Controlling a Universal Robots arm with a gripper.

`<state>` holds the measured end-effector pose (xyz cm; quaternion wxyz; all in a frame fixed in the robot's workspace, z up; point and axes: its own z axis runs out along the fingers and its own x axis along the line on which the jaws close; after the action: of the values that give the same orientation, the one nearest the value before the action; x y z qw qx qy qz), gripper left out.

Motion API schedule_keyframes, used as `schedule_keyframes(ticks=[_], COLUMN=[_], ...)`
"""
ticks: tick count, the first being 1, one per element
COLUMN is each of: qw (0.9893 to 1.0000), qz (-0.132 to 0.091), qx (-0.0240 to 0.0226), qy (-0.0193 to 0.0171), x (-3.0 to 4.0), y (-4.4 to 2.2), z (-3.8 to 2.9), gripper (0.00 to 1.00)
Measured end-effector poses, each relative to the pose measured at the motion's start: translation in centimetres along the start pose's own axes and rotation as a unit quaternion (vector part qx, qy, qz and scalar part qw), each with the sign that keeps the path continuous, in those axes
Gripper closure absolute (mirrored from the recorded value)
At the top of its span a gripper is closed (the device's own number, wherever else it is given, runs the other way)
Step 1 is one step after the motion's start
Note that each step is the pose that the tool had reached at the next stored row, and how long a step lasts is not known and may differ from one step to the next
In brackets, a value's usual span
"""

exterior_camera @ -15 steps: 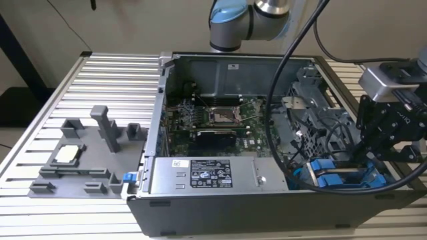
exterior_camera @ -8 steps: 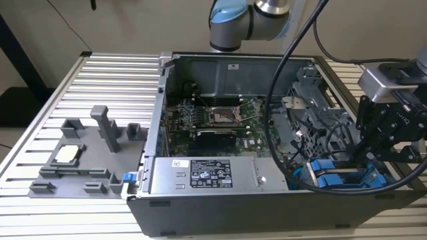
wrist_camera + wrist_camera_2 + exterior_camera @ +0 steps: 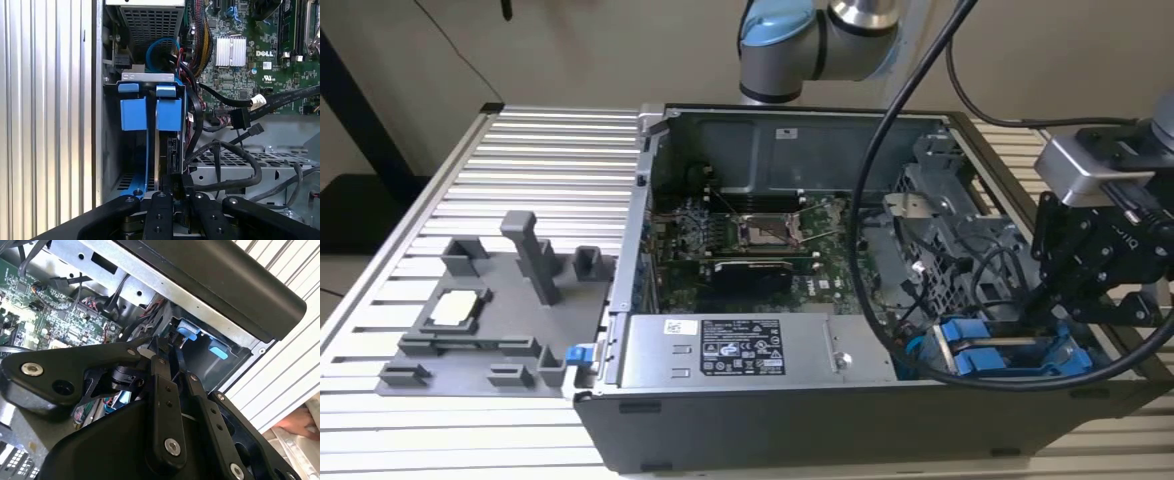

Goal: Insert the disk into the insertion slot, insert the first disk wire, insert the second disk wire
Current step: 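Insert the first disk wire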

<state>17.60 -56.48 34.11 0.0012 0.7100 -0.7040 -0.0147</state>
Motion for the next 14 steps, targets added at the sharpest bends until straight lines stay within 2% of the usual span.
schedule_keyframes(ticks=[7,14], qw=[1.0000,0.9999], qz=[0.000,0.011], qx=[0.0000,0.0003], qy=[-0.0004,-0.0009], x=[0.00,-0.06], y=[-0.21,-0.22], z=[0.04,0.04], gripper=[0.81,0.81])
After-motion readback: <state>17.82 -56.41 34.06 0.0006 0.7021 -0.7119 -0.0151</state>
